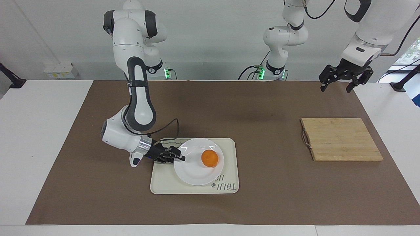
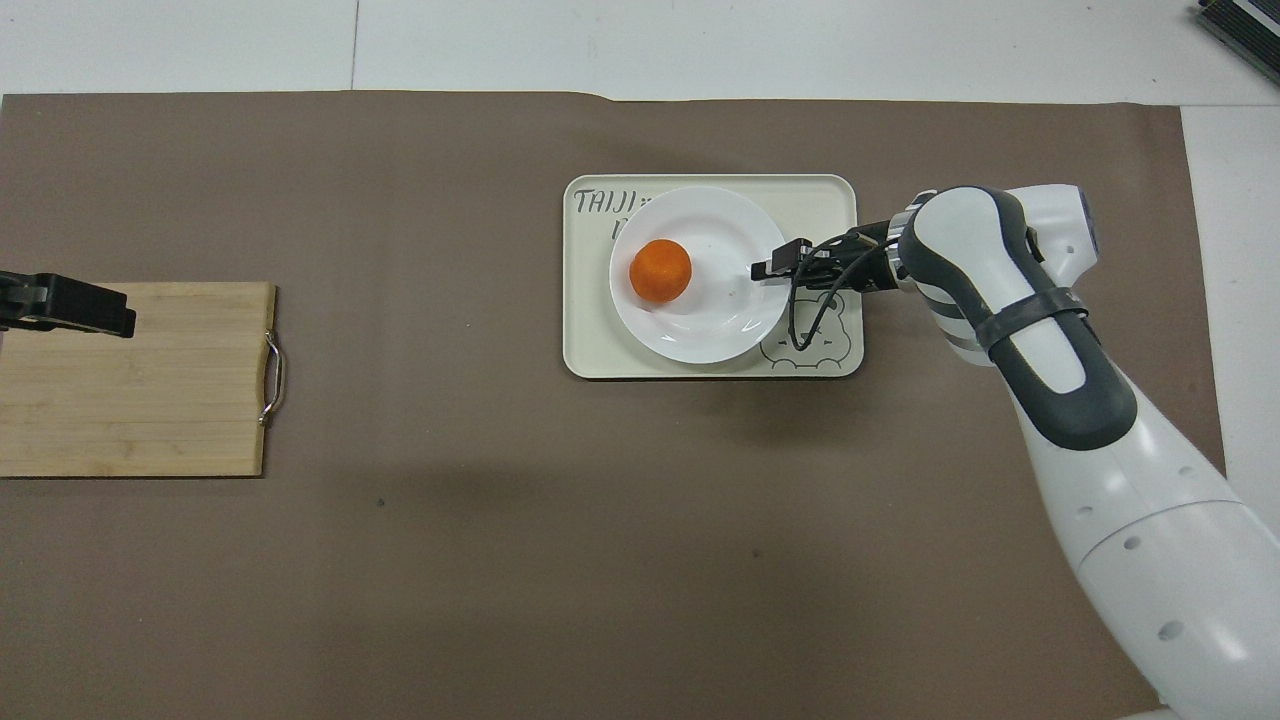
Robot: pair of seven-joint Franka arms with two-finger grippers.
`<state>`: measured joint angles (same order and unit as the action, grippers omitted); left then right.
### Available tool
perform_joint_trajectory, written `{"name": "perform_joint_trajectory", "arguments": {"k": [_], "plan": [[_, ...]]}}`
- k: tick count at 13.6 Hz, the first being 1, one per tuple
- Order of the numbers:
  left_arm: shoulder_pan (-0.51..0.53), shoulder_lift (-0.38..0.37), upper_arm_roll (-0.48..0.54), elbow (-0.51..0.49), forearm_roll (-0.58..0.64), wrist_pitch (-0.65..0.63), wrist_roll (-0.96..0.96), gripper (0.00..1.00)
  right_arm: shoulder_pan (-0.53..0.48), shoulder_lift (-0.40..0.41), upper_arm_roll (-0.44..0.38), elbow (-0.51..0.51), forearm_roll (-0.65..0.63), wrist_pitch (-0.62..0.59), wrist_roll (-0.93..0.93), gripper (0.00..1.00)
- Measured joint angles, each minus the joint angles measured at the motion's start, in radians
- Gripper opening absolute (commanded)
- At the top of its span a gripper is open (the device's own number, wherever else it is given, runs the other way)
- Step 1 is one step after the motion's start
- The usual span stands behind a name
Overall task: Place orange and plate with both arms
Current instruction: 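Open the right gripper and release the plate rim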
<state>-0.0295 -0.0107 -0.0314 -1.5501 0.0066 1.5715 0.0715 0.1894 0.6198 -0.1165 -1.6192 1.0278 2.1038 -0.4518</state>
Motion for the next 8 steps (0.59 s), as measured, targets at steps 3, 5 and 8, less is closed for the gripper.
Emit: {"name": "perform_joint_trajectory", "arguments": {"k": [3,5,8], "plan": [[-0.061,0.000,0.066,0.000,0.000,0.000,0.001,1.00,-0.001,-0.042,-0.002,0.007,-0.108,0.000,0.057,1.00],[-0.062,0.000,0.084,0.000,0.000,-0.001,0.018,1.00,0.000,-0.077,-0.002,0.008,-0.165,0.000,0.088,1.00],[-0.054,-0.001,0.090,0.000,0.000,-0.018,0.045,1.00,0.000,-0.125,-0.003,0.010,-0.360,0.001,0.146,1.00]]}}
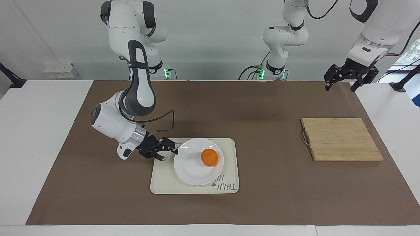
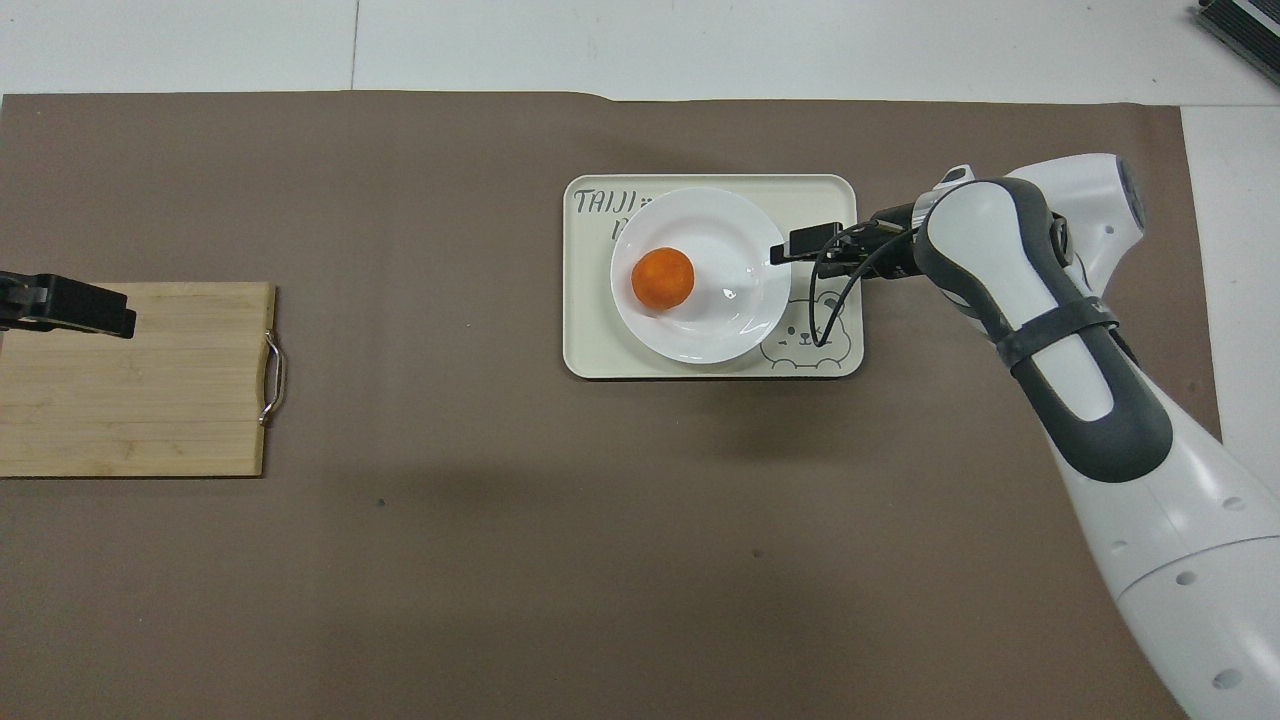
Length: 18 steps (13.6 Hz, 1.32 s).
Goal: Place orange and plate with both arms
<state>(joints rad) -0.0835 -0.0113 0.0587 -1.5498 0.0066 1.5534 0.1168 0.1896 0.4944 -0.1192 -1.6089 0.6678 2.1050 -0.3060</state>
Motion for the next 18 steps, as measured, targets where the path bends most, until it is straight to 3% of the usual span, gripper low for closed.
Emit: {"name": "perform_joint_trajectory", "arguments": {"k": [3,6,12,18], "plan": [[-0.001,0.000,-0.001,0.000,0.000,-0.002,0.024,1.00,0.005,-0.078,0.002,0.004,-0.247,-0.004,0.158,1.00],[-0.001,0.000,-0.001,0.000,0.000,-0.002,0.024,1.00,0.000,-0.157,-0.002,0.003,-0.390,-0.109,0.287,1.00],[0.001,0.000,0.011,0.000,0.000,-0.002,0.024,1.00,-0.079,-0.285,-0.014,0.004,-0.501,-0.334,0.356,1.00],[0.001,0.000,0.011,0.000,0.000,-0.002,0.024,1.00,-0.100,-0.393,-0.014,0.005,-0.568,-0.404,0.356,1.00]]}}
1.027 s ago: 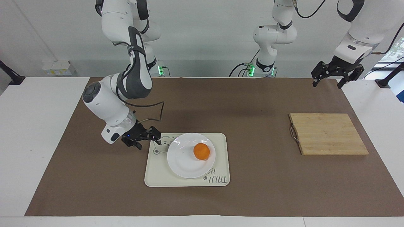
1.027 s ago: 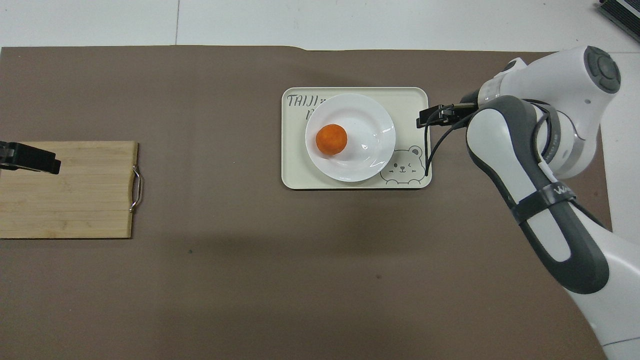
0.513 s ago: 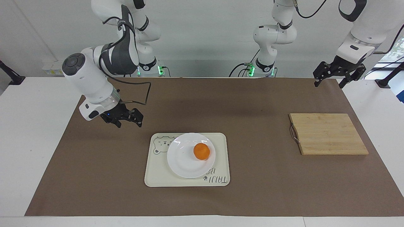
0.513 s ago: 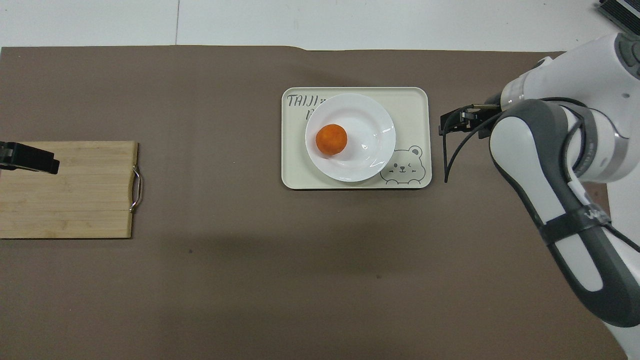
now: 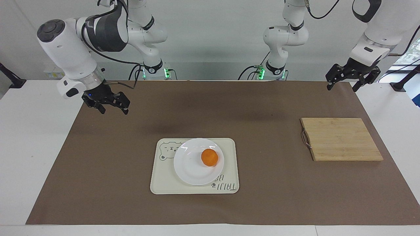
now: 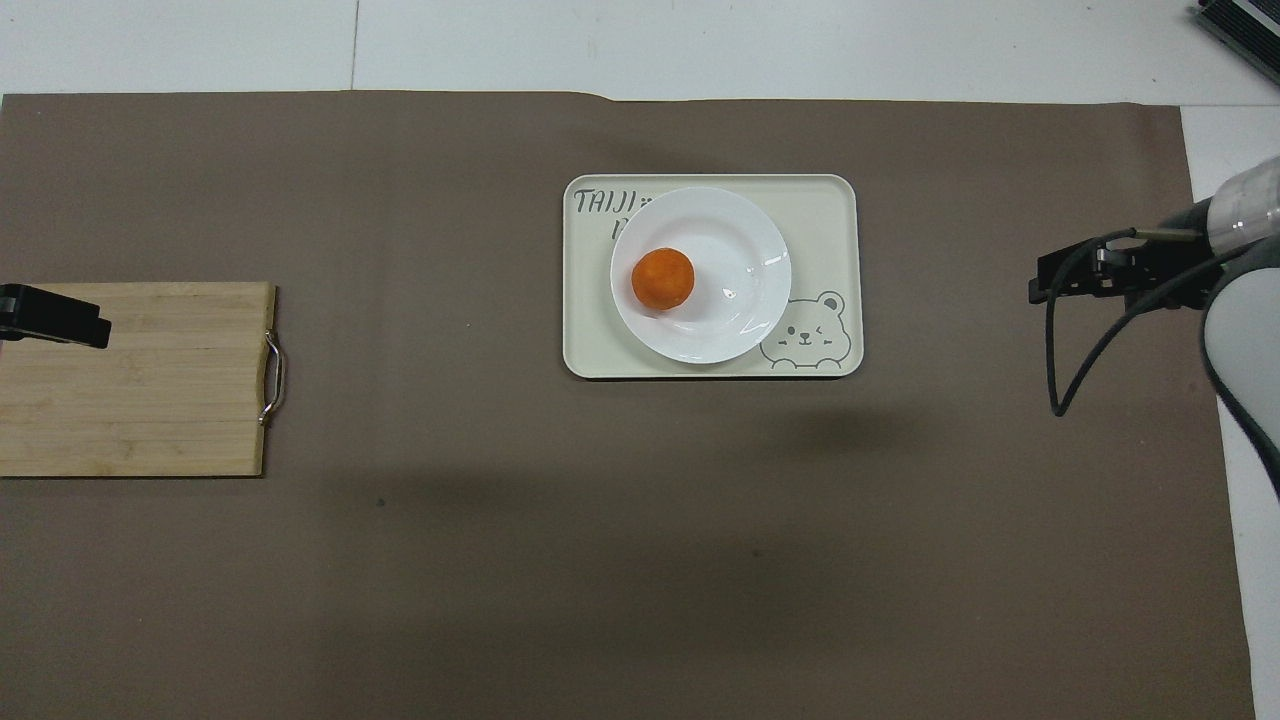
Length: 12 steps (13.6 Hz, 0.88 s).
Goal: Place orange and plate with both arms
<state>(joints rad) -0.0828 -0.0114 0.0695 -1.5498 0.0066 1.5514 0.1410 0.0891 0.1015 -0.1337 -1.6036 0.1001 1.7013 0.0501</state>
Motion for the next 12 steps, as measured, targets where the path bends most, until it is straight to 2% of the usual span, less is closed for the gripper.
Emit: {"name": "perform_joint_trajectory", "arguments": {"k": [8,12], "plan": [[0.000,0.000,0.000,0.000,0.000,0.000,0.000,1.00,0.000,-0.135,0.000,0.027,-0.038,-0.173,0.000,1.00],[0.000,0.000,0.000,0.000,0.000,0.000,0.000,1.00,-0.017,-0.162,0.005,0.022,-0.044,-0.217,0.000,1.00]]}}
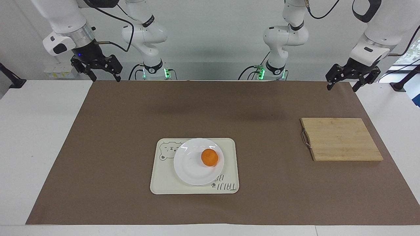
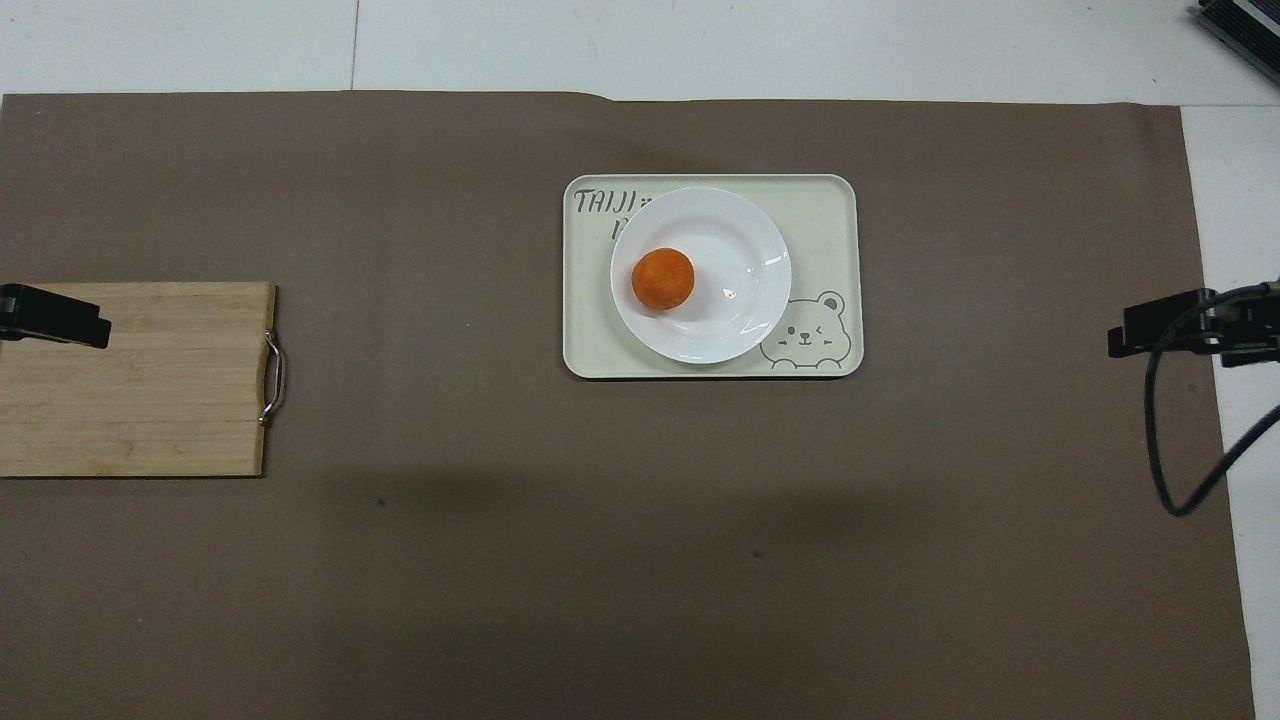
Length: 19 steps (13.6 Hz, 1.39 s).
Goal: Place orange and plate with both arms
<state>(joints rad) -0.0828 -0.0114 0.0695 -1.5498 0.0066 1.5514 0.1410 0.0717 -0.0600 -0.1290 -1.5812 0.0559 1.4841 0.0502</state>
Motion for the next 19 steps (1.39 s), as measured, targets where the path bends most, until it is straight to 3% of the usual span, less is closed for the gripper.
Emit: {"name": "perform_joint_trajectory", "arguments": {"k": [5,8,19], "plan": [[0.000,0.000,0.000,0.000,0.000,0.000,0.000,1.00,-0.036,0.000,0.006,0.000,0.000,-0.018,-0.004,1.00],[0.000,0.000,0.000,0.000,0.000,0.000,0.000,1.00,-0.070,0.000,0.049,0.000,-0.005,-0.019,-0.024,1.00],[0.000,0.000,0.000,0.000,0.000,0.000,0.000,1.00,-0.074,-0.056,0.070,0.001,-0.079,-0.020,-0.030,1.00]]}}
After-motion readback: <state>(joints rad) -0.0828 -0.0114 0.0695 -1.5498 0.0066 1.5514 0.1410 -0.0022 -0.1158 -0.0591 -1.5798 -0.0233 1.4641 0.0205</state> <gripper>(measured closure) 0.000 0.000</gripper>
